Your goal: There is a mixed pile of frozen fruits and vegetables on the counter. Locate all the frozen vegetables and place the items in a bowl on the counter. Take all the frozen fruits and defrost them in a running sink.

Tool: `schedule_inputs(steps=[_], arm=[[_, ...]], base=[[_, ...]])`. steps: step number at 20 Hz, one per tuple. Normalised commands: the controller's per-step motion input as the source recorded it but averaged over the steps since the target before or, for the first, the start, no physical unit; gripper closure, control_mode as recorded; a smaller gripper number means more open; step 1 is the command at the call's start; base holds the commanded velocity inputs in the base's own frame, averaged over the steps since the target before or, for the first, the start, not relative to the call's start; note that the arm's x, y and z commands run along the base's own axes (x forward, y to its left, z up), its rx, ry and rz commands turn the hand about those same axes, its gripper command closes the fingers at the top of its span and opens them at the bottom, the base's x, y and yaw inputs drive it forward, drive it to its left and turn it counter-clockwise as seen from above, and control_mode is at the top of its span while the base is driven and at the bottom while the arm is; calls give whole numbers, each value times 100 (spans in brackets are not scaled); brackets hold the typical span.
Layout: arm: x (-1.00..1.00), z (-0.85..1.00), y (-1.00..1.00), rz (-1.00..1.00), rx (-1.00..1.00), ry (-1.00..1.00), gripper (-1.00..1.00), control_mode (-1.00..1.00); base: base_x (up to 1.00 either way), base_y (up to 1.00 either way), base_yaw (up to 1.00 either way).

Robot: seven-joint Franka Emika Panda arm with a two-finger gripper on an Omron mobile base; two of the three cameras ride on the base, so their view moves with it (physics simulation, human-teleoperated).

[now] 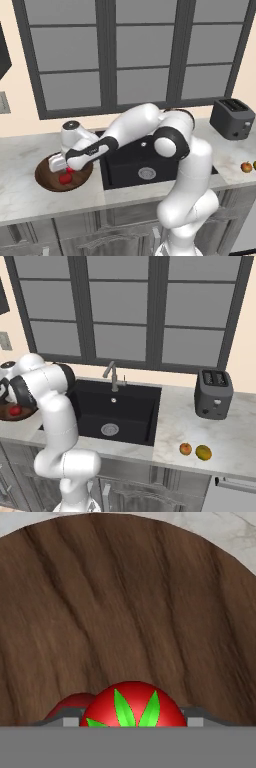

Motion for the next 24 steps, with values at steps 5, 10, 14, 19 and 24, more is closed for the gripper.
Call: schedule_inputs(steps=[5, 10, 14, 19, 24], arm=[[1, -8, 2, 0, 0, 1, -100, -100], [1, 0, 0, 0, 0, 0, -100, -100], [-23, 0, -5, 0, 0, -1, -100, -100], [-22, 6, -18, 0, 0, -2, -100, -100], [-17, 22, -37, 0, 0, -8, -100, -100]], base=[[0, 0, 0], [0, 0, 0], [0, 0, 0], [0, 0, 0], [0, 0, 0]])
